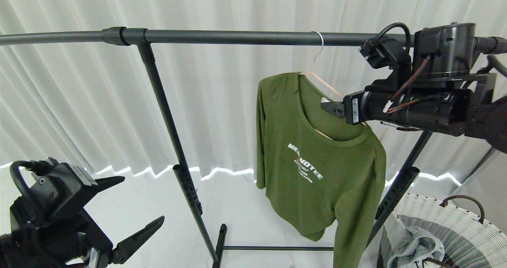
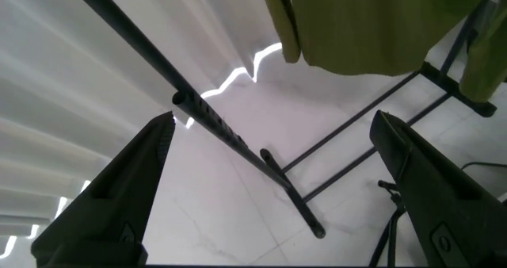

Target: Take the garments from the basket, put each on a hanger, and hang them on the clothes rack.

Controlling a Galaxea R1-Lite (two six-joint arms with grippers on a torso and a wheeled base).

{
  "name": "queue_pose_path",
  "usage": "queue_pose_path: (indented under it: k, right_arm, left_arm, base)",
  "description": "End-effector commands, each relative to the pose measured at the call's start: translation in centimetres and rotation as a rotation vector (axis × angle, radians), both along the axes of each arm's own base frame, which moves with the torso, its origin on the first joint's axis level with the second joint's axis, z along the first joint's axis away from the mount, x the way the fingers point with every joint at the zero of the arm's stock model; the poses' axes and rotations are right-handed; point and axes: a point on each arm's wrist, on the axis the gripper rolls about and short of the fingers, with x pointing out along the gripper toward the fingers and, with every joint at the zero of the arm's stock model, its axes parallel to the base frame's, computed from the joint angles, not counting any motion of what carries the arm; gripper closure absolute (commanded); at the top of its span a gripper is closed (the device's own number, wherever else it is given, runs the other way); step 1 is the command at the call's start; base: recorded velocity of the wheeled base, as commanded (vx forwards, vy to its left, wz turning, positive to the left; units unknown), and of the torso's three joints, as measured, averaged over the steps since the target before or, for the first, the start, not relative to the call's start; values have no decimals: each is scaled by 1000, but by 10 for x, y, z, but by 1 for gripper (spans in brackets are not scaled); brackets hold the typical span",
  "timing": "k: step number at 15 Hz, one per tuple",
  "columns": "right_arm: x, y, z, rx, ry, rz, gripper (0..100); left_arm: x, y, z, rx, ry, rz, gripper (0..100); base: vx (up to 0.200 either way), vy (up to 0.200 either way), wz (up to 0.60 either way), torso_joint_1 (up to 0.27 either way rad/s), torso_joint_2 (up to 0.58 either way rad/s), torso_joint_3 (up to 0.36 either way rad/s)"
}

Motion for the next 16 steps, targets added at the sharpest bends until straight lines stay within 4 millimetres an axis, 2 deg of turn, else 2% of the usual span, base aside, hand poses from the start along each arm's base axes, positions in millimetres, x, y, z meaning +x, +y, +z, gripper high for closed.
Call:
queue_pose_path:
  k: [1, 3, 4, 5, 7, 11, 14, 16]
  right_arm:
    - [-39, -18, 24, 44, -58, 33, 0]
    - [-69, -30, 31, 64, -84, 67, 0]
    - [-75, -34, 33, 69, -93, 72, 0]
    - [-89, -46, 37, 74, -116, 66, 0]
    - [-98, -69, 32, 13, -125, 13, 0]
    - [-97, -111, 15, -155, -136, -150, 0]
    - [-91, -132, 5, -237, -118, -253, 0]
    - [-90, -146, -9, -321, -91, -313, 0]
  left_arm:
    - [0, 2, 0, 0, -2, 12, 0]
    - [1, 3, -1, 1, 2, 26, 0]
    - [1, 4, -1, 1, 3, 32, 0]
    - [2, 5, -1, 4, 3, 46, 0]
    - [1, 7, 0, 3, -2, 56, 0]
    - [1, 8, 0, 2, -5, 68, 0]
    - [1, 9, 0, 2, -6, 74, 0]
    - [0, 9, 1, 1, -11, 74, 0]
  base:
    - [0, 0, 0, 0, 0, 0]
    - [0, 0, 0, 0, 0, 0]
    - [0, 0, 0, 0, 0, 0]
    - [0, 0, 0, 0, 0, 0]
    - [-100, 0, 0, 1, 4, 4]
    - [-200, 0, 0, 4, 2, 2]
    - [-200, 0, 0, -4, 2, 7]
    - [-200, 0, 0, 2, 2, 2]
